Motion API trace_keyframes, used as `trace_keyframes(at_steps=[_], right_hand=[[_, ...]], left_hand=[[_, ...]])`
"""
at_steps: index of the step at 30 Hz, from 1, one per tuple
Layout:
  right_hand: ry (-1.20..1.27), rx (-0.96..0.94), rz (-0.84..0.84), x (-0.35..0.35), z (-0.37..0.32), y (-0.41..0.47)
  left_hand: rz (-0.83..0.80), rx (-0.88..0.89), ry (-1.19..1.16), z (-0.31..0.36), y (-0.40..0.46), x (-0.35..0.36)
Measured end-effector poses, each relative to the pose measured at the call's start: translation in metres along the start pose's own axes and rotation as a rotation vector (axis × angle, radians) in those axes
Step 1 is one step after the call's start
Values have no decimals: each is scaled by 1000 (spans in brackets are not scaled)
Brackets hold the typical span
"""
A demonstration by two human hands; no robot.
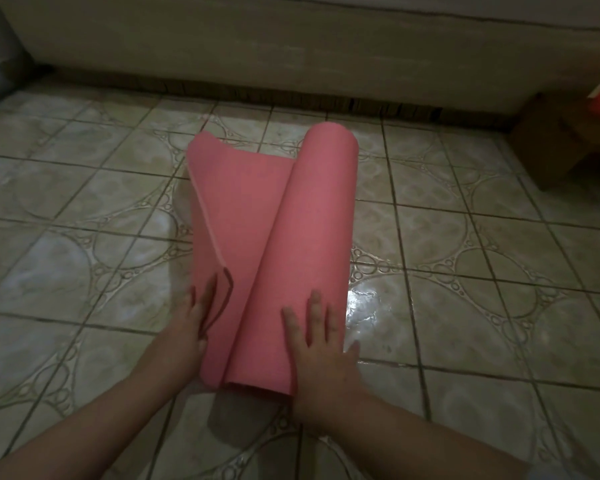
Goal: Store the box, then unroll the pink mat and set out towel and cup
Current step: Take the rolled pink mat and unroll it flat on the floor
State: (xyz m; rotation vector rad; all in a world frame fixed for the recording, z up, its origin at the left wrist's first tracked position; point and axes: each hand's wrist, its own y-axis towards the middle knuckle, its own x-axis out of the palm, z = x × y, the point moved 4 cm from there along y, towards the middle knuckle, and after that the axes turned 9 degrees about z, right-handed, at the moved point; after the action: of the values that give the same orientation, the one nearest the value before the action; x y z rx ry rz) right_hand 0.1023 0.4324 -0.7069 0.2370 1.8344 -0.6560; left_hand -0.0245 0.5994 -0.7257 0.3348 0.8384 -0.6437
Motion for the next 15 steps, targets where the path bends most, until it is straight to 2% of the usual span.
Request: trace_keyframes(at_steps=[3, 7, 10, 11, 13, 15], right_hand=[[-63, -77, 15, -3, 9, -4], [-71, -48, -19, -4, 39, -14], [-103, -35, -20, -2, 62, -24], [-96, -31, -20, -1, 67, -26], [-67, -32, -10, 1, 70, -28], [-47, -43, 8, 2, 67, -26]], left_hand=[[-4, -5, 39, 4, 2, 1], [28, -46, 20, 3, -8, -6], [231, -94, 206, -1, -19, -22], [316, -7, 261, 1, -21, -29], [451, 277, 447, 15, -25, -39], [412, 384, 595, 24, -23, -29]])
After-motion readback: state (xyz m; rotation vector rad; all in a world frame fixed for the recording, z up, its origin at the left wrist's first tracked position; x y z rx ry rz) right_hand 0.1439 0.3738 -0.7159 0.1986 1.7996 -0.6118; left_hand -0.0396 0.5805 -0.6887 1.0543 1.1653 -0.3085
